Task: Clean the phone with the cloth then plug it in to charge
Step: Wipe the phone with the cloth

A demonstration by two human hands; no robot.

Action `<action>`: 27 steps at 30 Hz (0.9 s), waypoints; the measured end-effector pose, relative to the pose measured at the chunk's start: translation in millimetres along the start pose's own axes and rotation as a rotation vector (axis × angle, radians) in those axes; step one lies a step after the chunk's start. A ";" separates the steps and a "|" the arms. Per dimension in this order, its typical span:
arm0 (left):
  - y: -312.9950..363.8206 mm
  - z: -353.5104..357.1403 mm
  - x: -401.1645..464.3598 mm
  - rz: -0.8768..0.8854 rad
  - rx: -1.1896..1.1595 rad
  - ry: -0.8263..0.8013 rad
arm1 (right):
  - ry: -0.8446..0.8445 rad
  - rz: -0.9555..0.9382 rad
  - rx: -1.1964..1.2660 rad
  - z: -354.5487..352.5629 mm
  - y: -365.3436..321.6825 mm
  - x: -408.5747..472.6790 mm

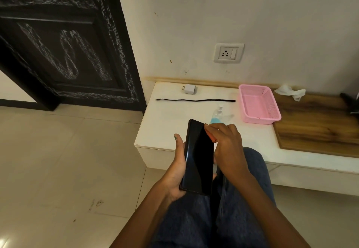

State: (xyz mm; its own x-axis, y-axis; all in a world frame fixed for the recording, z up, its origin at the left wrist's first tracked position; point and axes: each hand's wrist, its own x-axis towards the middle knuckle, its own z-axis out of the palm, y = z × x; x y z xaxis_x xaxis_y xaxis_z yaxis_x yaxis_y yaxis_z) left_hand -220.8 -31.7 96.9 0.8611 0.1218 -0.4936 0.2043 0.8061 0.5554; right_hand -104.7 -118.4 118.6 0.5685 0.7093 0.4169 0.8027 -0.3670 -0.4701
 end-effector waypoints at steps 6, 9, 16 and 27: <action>-3.4 -4.1 3.0 -0.003 -0.019 -0.023 | -0.023 0.081 -0.015 -2.9 4.3 -4.7; -2.3 -4.2 2.1 -0.007 -0.040 -0.037 | -0.006 0.107 -0.014 -2.0 4.8 -6.5; 1.0 -7.3 2.8 0.007 -0.045 -0.055 | -0.049 0.081 -0.009 -3.8 -1.0 -10.9; 6.2 -12.0 6.2 0.019 -0.059 -0.021 | -0.032 0.007 -0.057 -1.0 -6.5 -26.8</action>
State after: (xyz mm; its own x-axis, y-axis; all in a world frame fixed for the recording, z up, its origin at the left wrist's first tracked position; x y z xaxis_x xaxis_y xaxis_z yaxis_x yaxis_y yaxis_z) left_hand -219.8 -19.0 89.3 0.8741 0.1262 -0.4690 0.1603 0.8365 0.5239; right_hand -125.0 -135.6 111.2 0.5688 0.7249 0.3887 0.8082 -0.4050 -0.4274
